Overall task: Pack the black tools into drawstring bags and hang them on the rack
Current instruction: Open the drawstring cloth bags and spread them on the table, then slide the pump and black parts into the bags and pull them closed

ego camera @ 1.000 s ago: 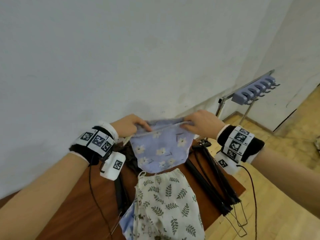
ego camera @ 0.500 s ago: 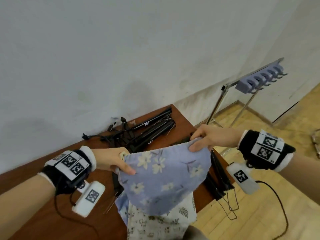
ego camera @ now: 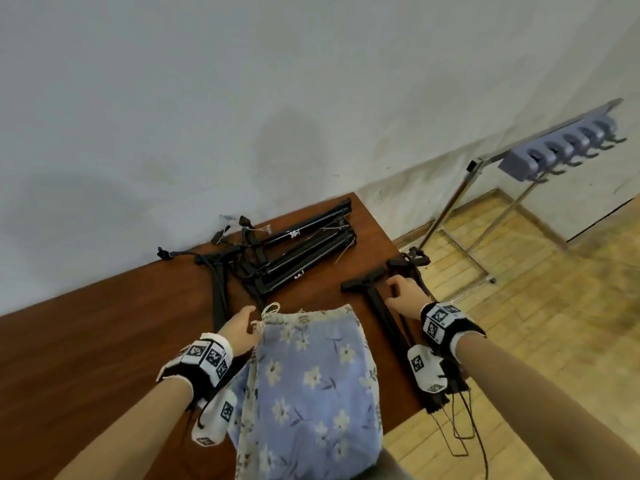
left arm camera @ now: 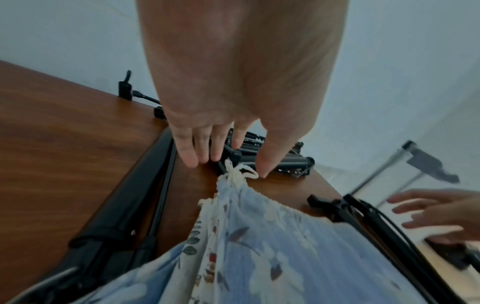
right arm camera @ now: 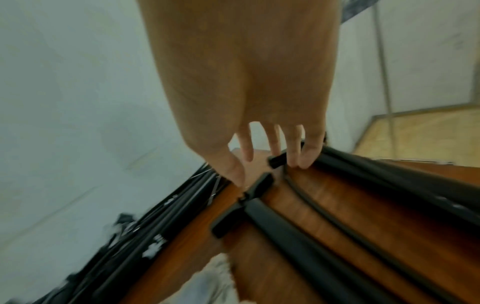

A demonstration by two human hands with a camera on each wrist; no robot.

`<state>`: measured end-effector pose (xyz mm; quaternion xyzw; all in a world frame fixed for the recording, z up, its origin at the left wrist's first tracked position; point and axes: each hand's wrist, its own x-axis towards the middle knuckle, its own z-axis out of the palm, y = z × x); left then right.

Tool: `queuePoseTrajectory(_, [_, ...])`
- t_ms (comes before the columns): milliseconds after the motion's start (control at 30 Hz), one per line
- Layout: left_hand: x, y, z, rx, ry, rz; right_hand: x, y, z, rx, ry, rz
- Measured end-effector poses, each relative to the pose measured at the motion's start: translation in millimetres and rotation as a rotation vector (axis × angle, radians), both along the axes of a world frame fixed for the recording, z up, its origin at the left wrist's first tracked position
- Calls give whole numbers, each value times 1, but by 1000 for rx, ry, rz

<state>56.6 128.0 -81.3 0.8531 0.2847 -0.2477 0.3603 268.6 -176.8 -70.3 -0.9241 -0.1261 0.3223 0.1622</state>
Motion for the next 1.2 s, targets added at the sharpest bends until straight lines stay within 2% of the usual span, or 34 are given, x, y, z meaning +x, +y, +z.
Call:
queuePoseTrajectory(133, [16, -10, -13, 50, -15, -50, 36, -43, -20, -11, -45, -299])
queuePoseTrajectory(200, [26, -14, -17, 59, -21, -26, 49, -55, -27, -27, -38, -371])
queuePoseTrajectory(333, [44, -23, -27, 62, -24, 11, 71, -59, -44, -46, 5, -366])
queuePoseTrajectory(533, [52, -32, -39, 195, 36, 12, 90, -47, -70, -73, 160, -322])
queuePoseTrajectory(667, [53, -38, -39, 309, 48, 0, 101, -44, -76, -123, 176, -300])
queuePoseTrajectory(833, [62, -41, -31, 312, 32, 30, 106, -41, -69, -106, 230, -262])
queuePoseTrajectory(967, [78, -50, -16, 203, -55, 85, 99, -41, -57, 56, 186, -413])
queuePoseTrajectory(1067, [91, -56, 3, 101, -114, 34, 83, -35, -32, 186, 62, -428])
queuePoseTrajectory(1200, [108, -71, 42, -44, -223, -36, 56, -20, 22, 429, -55, -389])
